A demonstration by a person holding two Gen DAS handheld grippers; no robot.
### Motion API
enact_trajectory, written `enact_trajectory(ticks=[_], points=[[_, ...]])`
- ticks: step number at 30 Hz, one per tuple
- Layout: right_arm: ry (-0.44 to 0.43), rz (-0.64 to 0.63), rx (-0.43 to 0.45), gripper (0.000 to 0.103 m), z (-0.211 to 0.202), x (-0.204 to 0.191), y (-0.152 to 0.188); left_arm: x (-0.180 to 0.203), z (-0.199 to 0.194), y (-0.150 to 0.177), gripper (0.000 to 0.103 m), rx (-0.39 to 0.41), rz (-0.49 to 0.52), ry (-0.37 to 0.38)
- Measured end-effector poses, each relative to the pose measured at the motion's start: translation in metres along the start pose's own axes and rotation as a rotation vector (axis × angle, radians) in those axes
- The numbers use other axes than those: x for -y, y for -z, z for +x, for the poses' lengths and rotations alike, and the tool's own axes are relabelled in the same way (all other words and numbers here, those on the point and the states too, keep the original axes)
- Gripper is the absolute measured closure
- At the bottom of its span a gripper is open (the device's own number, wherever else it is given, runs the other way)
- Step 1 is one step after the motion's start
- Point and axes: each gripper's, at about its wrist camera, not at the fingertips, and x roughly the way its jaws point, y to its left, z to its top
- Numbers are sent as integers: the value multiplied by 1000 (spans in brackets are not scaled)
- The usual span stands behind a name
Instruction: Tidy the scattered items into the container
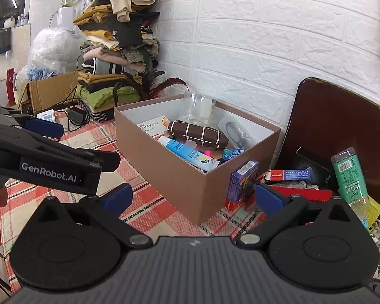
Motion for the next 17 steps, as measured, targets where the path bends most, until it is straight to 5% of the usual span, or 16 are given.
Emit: enact_trajectory(ticks=[17], points=[[5,-10,-13,1,3,-7,1,0,0,0,0,12,-6,24]])
